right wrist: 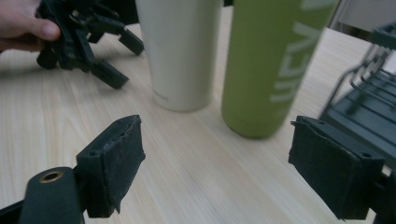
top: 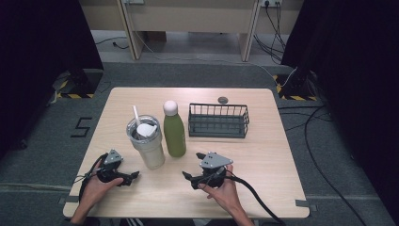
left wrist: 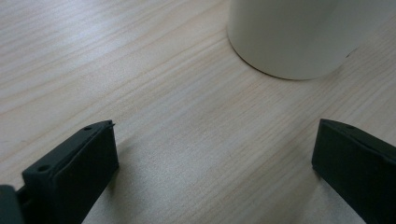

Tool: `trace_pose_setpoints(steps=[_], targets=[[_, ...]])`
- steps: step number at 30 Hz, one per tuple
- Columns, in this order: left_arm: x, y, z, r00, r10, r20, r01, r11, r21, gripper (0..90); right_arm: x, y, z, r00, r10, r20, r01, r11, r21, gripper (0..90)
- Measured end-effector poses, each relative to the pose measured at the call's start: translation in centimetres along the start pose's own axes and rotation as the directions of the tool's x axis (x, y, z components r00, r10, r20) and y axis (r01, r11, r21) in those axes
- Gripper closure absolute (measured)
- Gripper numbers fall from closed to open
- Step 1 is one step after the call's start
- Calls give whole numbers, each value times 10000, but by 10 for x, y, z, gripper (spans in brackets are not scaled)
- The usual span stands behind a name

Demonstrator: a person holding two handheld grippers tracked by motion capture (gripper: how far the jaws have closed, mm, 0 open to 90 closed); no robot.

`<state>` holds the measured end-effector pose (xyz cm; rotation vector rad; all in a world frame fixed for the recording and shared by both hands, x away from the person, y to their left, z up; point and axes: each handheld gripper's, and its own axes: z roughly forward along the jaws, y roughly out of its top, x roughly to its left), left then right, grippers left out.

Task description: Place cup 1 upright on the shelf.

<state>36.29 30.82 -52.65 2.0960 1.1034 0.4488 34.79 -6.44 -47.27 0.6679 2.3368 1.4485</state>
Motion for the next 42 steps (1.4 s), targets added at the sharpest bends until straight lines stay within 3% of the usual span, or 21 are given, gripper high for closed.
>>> trace_pose_setpoints(steps=[12, 26, 42], targets=[[0, 0, 0, 10000, -7, -1, 7, 10000, 2, 0, 13, 17, 39, 9983, 25, -581, -52, 9990, -454, 166], [0, 0, 0, 10000, 26, -4, -26, 10000, 18, 0, 27, 28, 66, 9943, -213, -1040, 115, 9955, -943, 174], [0, 0, 0, 10000, 2, 7, -2, 10000, -1, 0, 29, 32, 91, 9967, -363, -722, 274, 9923, -1211, 183]])
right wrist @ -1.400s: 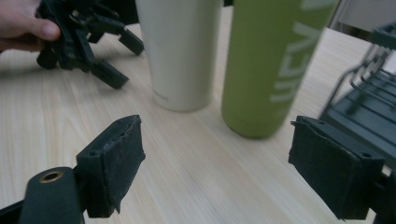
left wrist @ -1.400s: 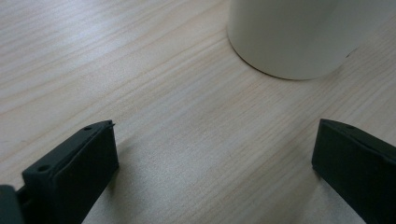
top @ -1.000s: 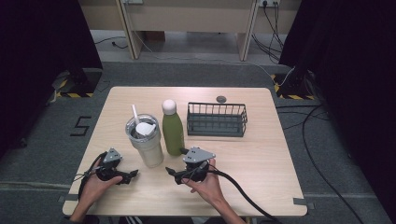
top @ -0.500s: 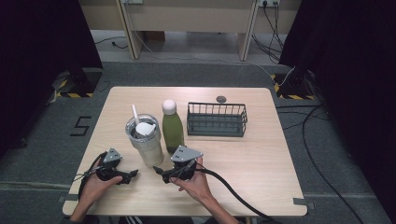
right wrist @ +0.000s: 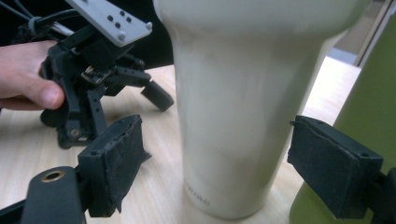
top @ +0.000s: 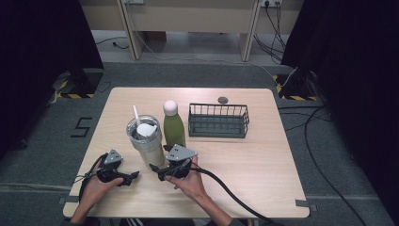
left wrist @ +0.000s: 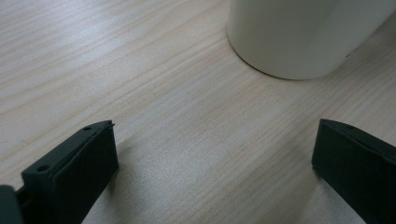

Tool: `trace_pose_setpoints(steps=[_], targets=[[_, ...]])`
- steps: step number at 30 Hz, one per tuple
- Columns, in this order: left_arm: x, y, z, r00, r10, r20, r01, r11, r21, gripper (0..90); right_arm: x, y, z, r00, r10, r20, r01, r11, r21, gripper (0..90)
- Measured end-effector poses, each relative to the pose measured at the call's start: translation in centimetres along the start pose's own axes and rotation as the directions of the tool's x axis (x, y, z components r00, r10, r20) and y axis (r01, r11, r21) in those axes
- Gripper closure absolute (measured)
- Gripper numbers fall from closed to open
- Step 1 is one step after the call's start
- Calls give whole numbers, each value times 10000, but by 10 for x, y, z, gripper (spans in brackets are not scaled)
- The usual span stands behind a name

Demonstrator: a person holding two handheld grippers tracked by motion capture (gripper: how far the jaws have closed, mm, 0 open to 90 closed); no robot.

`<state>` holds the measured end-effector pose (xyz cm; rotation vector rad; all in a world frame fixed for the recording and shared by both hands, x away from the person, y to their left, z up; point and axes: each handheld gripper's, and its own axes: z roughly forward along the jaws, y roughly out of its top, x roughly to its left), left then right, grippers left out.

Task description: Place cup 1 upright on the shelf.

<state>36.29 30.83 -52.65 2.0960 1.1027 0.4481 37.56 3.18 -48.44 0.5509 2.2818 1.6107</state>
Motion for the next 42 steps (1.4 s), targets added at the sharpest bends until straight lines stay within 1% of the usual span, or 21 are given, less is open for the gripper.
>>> trace_pose_setpoints(steps=[3, 7, 8, 9, 10, 12, 14, 15, 17, 19, 21, 23, 24, 25, 26, 27, 28, 29, 31, 32, 42], targets=[[0, 0, 0, 10000, 29, -6, -29, 10000, 16, 0, 2, 1, 5, 9999, -36, 96, 36, 10000, -20, 166], [0, 0, 0, 10000, 5, 15, -5, 10000, -9, 0, 3, 0, 10, 9987, -80, 504, 78, 10000, 45, 163], [0, 0, 0, 10000, 5, 15, -5, 10000, -9, 0, 3, 0, 10, 9987, -80, 504, 78, 10000, 45, 163], [0, 0, 0, 10000, 18, 5, -18, 10000, 1, 0, 4, 0, 13, 9976, -128, 681, 126, 9999, 26, 157], [0, 0, 0, 10000, 18, 5, -18, 10000, 1, 0, 4, 0, 13, 9976, -128, 681, 126, 9999, 26, 157], [0, 0, 0, 10000, 26, 16, -26, 10000, 1, 0, 4, -1, 18, 9960, 65, 892, -64, 10000, -17, 148], [0, 0, 0, 10000, 29, 15, -29, 10000, -2, 0, 5, -1, 19, 9954, 37, 957, -35, 10000, -14, 146], [0, 0, 0, 10000, 29, 15, -29, 10000, -1, 0, 6, -1, 21, 9933, 51, 1157, -45, 10000, -59, 145], [0, 0, 0, 10000, 30, 17, -30, 10000, 0, 0, 8, 0, 23, 9911, 208, 1317, -190, 9997, -148, 140], [0, 0, 0, 10000, 27, 17, -27, 10000, 4, 0, 11, 0, 27, 9867, 359, 1587, -325, 9992, -239, 97], [0, 0, 0, 10000, 50, 12, -50, 10000, 21, 0, 17, 2, 33, 9819, 234, 1881, -241, 9997, 10, 50], [0, 0, 0, 10000, 74, 23, -74, 10000, 22, 0, 21, 2, 37, 9728, 433, 2276, -415, 9991, -128, 50], [0, 0, 0, 10000, 74, 23, -74, 10000, 22, 0, 21, 2, 37, 9728, 433, 2276, -415, 9991, -128, 50], [0, 0, 0, 9999, 94, 43, -95, 9999, 46, 0, 24, 2, 41, 9655, 493, 2556, -461, 9988, -184, 60], [0, 0, 0, 9999, 103, 49, -103, 9999, 47, 0, 24, 2, 42, 9622, 696, 2634, -633, 9975, -324, 82], [0, 0, 0, 9999, 103, 49, -103, 9999, 47, 0, 24, 2, 42, 9622, 696, 2634, -633, 9975, -324, 82], [0, 0, 0, 9999, 92, 58, -93, 10000, 37, 0, 23, 0, 43, 9571, 920, 2748, -797, 9953, -557, 113], [0, 0, 0, 9999, 93, 61, -93, 10000, 36, 0, 23, 0, 43, 9566, 961, 2751, -828, 9948, -596, 112], [0, 0, 0, 9999, 96, 65, -96, 9999, 33, 0, 23, -1, 44, 9556, 925, 2799, -781, 9950, -623, 111], [0, 0, 0, 9999, 95, 65, -95, 9999, 33, 0, 24, -1, 46, 9527, 884, 2909, -725, 9952, -650, 108], [0, 0, 0, 9999, 96, 66, -96, 9999, 35, 0, 24, -3, 52, 9518, 748, 2976, -573, 9961, -672, 92]])
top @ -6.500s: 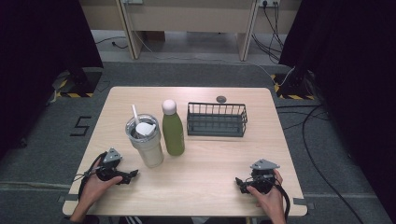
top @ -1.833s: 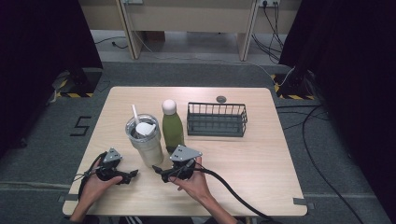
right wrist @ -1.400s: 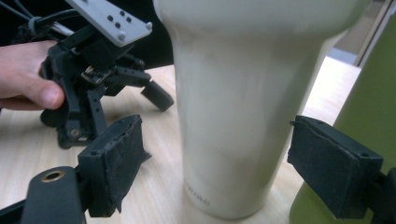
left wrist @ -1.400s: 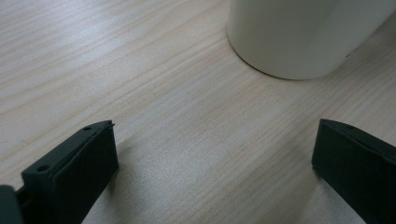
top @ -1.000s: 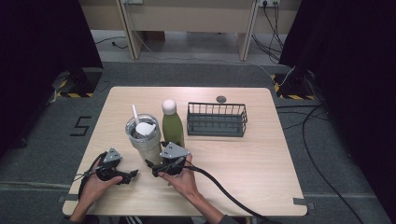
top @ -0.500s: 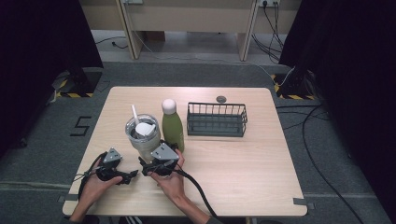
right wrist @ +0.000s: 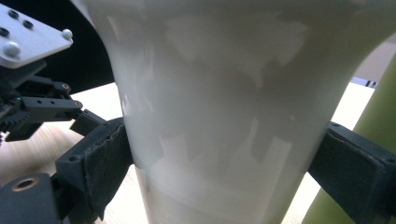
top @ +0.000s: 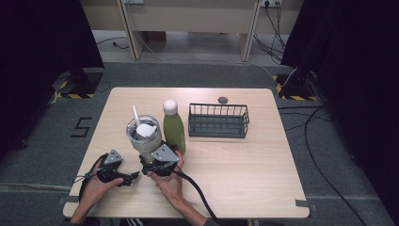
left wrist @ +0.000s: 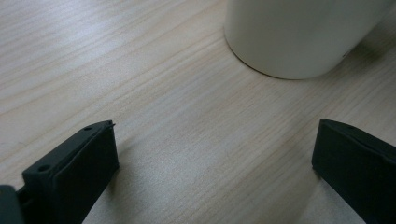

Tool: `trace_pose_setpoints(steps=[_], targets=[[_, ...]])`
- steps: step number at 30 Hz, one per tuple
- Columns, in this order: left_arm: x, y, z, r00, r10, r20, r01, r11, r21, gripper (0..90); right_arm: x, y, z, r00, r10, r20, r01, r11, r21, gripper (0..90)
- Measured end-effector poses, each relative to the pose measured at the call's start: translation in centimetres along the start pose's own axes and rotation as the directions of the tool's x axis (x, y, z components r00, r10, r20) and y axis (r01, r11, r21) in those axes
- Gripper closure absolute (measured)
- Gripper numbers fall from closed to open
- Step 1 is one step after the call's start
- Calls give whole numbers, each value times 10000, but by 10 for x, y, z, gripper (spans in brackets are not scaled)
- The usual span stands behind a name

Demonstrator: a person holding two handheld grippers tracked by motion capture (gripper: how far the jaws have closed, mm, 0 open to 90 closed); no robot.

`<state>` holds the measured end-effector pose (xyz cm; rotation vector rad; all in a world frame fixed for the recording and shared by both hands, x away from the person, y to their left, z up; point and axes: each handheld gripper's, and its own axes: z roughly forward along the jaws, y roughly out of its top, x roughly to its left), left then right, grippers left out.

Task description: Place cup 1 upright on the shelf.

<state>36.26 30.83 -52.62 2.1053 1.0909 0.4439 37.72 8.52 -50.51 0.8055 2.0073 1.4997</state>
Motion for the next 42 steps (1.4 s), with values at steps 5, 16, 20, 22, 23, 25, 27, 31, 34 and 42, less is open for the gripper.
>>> trace_pose_setpoints(steps=[5, 16, 20, 22, 23, 25, 27, 31, 34, 42], targets=[[0, 0, 0, 10000, -1, -1, 1, 10000, -2, 0, 3, -2, 5, 9994, -224, 267, 224, 9997, -5, 85], [0, 0, 0, 10000, 12, 4, -12, 10000, 3, 0, 6, -2, 10, 9985, -120, 540, 124, 9999, -65, 88], [0, 0, 0, 10000, 15, 6, -15, 10000, 2, 0, 7, -2, 10, 9974, -8, 726, 15, 10000, -97, 97], [0, 0, 0, 10000, 19, 1, -19, 10000, -9, 0, 8, -3, 10, 9971, 9, 765, 1, 9999, -123, 100], [0, 0, 0, 10000, 19, 3, -19, 10000, -10, 0, 9, -3, 10, 9971, 4, 764, 6, 9999, -128, 101], [0, 0, 0, 10000, 24, 16, -24, 10000, -10, 0, 9, -3, 9, 9969, -100, 782, 114, 9998, -180, 102], [0, 0, 0, 10000, 29, 16, -29, 10000, -11, 0, 11, -3, 8, 9965, -273, 790, 294, 9992, -256, 104], [0, 0, 0, 10000, 41, 27, -41, 10000, -18, 0, 12, -3, 4, 9969, -388, 684, 404, 9989, -229, 105], [0, 0, 0, 10000, 38, 33, -38, 10000, -25, 0, 11, -4, 0, 9979, -249, 601, 269, 9991, -339, 105], [-1, 0, 0, 10000, 35, 32, -35, 10000, -25, 0, 9, -5, -8, 9990, -216, 390, 231, 9990, -386, 106]])
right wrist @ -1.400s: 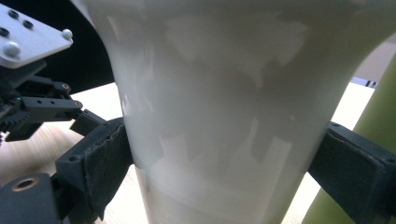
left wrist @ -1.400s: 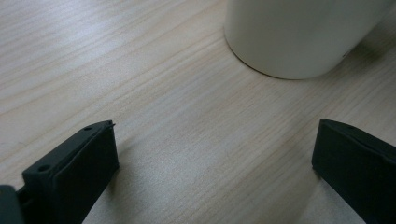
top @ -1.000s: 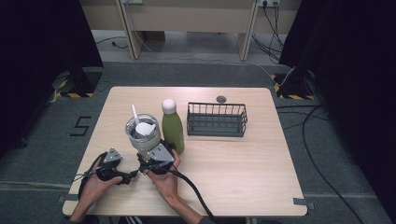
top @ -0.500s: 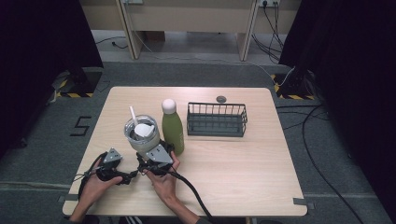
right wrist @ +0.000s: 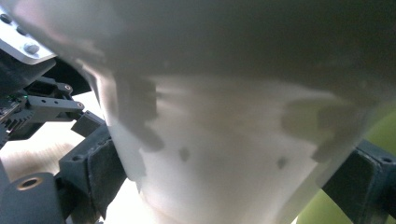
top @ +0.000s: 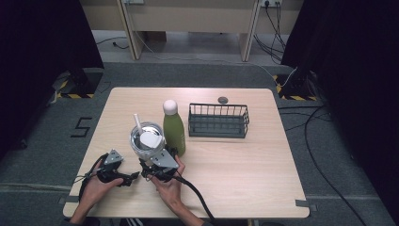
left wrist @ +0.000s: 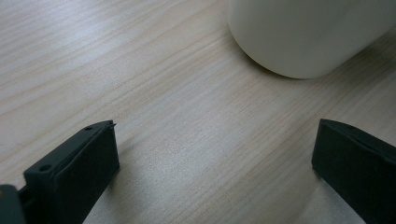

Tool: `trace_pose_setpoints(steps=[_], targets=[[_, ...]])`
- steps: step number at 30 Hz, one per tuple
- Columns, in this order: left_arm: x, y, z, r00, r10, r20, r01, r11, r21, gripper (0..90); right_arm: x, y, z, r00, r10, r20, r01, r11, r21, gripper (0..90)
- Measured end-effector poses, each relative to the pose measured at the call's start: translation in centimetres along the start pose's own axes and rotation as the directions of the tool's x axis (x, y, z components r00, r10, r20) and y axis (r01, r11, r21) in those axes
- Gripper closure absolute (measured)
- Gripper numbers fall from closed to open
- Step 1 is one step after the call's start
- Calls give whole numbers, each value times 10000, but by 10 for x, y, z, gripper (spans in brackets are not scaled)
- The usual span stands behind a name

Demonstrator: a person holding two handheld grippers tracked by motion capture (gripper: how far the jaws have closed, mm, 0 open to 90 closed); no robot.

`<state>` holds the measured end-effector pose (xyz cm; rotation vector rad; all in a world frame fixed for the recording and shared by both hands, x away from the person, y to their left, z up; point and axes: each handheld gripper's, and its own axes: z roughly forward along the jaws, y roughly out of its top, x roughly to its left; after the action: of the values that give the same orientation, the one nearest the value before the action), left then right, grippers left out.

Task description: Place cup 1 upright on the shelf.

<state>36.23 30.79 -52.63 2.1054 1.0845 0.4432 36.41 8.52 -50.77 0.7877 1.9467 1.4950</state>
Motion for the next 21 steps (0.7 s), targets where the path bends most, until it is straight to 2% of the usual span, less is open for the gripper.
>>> trace_pose_setpoints(steps=[9, 15, 21], targets=[[0, 0, 0, 10000, 24, 4, -24, 10000, 3, 0, -1, 0, -5, 9996, 116, -269, -115, 9999, 43, 106], [0, 0, 0, 10000, 30, 0, -30, 10000, 15, 0, -2, 1, -9, 9994, 15, -354, -18, 10000, -88, 107], [0, 0, 0, 10000, 42, 1, -42, 10000, 21, 0, -8, 6, -24, 9984, -131, -556, 129, 9999, -43, 106]])
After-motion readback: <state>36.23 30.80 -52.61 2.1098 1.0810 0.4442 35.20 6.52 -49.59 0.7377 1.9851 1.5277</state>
